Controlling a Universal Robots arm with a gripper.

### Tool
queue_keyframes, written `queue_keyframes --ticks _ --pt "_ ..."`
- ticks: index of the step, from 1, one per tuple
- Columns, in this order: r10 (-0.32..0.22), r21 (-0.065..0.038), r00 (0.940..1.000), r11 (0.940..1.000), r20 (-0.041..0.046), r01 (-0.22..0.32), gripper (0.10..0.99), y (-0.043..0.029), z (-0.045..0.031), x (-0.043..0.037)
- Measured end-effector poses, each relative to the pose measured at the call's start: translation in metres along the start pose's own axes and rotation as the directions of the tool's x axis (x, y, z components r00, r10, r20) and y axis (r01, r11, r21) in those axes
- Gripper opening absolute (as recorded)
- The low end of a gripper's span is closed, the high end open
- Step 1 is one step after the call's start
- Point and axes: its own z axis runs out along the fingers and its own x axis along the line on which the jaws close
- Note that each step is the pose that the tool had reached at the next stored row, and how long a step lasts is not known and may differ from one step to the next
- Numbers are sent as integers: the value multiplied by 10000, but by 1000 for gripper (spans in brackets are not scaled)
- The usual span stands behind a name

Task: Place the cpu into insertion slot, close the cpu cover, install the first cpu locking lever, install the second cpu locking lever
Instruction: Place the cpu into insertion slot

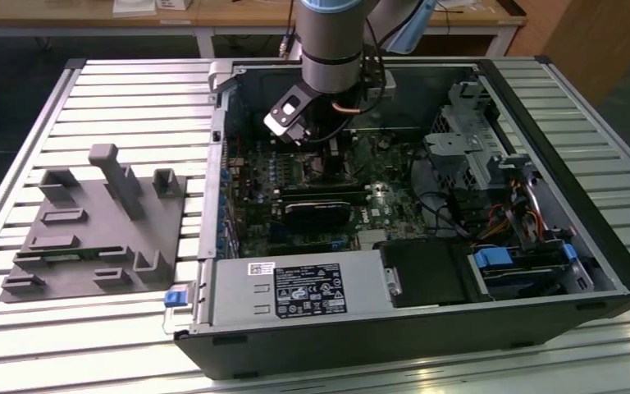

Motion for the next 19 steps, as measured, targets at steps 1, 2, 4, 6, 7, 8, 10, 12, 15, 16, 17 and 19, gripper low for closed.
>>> queue_keyframes --ticks 1,2,4,6,7,8,10,12,15,16,17,19 --pt "0 -1 10000 10000 0 0 541 0 0 0" --pt "-1 3 10000 10000 0 1 541 0 0 0" --pt "0 11 10000 10000 1 0 541 0 -1 0" --pt "0 11 10000 10000 1 0 541 0 1 0" --pt "0 11 10000 10000 1 0 541 0 1 0" --pt "0 11 10000 10000 0 0 541 0 1 0" --pt "9 9 10000 10000 -3 -9 541 -3 2 0" --pt "10 10 10000 10000 -3 -10 541 -6 1 0" --pt "12 10 10000 10000 -2 -12 541 -10 3 0" --pt "14 10 10000 10000 -3 -14 541 -10 6 0" --pt "21 10 10000 10000 -2 -21 541 -10 8 0" --pt "52 11 10000 10000 1 -52 541 -10 11 0"
